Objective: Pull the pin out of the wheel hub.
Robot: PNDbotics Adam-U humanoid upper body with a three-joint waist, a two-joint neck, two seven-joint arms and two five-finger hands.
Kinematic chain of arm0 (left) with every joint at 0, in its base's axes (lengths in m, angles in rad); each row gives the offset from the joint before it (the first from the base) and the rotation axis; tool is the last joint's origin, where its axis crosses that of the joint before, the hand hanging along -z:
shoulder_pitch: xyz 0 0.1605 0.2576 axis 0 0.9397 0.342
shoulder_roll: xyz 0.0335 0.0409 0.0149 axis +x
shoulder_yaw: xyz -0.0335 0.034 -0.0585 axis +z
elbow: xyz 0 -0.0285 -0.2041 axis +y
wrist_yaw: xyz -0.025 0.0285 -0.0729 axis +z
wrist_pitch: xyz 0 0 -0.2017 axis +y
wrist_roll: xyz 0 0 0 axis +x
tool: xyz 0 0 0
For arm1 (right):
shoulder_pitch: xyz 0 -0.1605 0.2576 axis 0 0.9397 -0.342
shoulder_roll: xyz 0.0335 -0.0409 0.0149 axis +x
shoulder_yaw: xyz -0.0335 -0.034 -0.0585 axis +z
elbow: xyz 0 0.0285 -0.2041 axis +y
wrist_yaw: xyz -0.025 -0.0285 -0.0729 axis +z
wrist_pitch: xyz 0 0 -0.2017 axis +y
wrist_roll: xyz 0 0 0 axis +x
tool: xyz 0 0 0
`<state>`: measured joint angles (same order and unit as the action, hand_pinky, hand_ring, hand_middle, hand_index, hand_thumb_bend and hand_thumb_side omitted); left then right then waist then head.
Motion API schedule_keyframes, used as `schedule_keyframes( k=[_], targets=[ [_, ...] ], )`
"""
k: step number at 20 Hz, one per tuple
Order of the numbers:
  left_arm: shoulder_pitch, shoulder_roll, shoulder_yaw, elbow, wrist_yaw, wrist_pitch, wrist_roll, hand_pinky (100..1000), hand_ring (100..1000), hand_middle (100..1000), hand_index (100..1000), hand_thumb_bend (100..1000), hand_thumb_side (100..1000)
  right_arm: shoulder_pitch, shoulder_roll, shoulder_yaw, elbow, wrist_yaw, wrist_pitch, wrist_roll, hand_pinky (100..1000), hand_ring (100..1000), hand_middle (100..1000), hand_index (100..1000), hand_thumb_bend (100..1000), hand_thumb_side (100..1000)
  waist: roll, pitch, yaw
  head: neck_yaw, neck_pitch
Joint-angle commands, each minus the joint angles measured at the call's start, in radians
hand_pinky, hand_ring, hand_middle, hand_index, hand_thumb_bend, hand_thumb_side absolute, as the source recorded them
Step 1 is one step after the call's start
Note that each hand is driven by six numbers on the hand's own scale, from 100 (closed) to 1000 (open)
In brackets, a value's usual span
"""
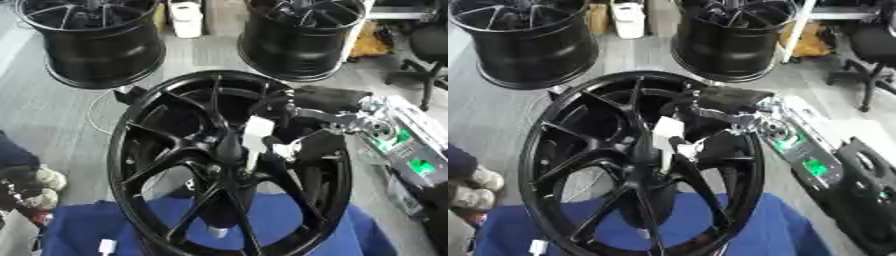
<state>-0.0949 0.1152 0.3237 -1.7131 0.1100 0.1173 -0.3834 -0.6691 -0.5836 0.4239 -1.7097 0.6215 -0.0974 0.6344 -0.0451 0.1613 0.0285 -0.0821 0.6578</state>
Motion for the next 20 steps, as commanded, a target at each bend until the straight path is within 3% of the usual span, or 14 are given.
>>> schedule_keyframes(
  k=[1,10,13,14,15,20],
  targets=[
    [-0.006,0.019,-0.002,-0.01,-0.003,-0.002,-0.003,728,646,605,687,352,781,-0.019,-0.01,-0.002,-0.002,0.008,-0.005,0.009,648,591,843,942,100,749,0.004,-0.011,0.001,-0.004,0.004],
    [-0.006,0.019,-0.002,-0.01,-0.003,-0.002,-0.004,728,646,605,686,352,782,-0.024,-0.001,0.008,0.009,0.028,-0.013,0.028,644,588,821,943,100,758,0.004,-0.011,0.002,-0.006,0.004],
    [-0.006,0.018,-0.003,-0.01,-0.003,-0.002,-0.004,728,647,605,687,350,783,-0.025,0.003,0.012,0.018,0.037,-0.015,0.033,638,581,783,939,100,735,0.004,-0.01,0.002,-0.006,0.004],
    [-0.006,0.018,-0.002,-0.01,-0.003,-0.002,-0.004,728,647,605,687,350,783,-0.026,0.003,0.013,0.021,0.041,-0.016,0.036,639,582,778,938,100,689,0.004,-0.01,0.002,-0.006,0.005],
    [-0.005,0.018,-0.002,-0.01,-0.003,-0.002,-0.004,728,647,605,687,350,783,-0.026,0.004,0.014,0.024,0.046,-0.016,0.039,638,582,773,937,100,715,0.004,-0.009,0.003,-0.007,0.005],
    [-0.005,0.018,-0.002,-0.01,-0.004,-0.002,-0.005,729,647,605,687,350,783,-0.027,0.01,0.017,0.041,0.069,-0.009,0.049,626,573,706,932,100,677,0.004,-0.01,0.004,-0.008,0.004]
  ],
)
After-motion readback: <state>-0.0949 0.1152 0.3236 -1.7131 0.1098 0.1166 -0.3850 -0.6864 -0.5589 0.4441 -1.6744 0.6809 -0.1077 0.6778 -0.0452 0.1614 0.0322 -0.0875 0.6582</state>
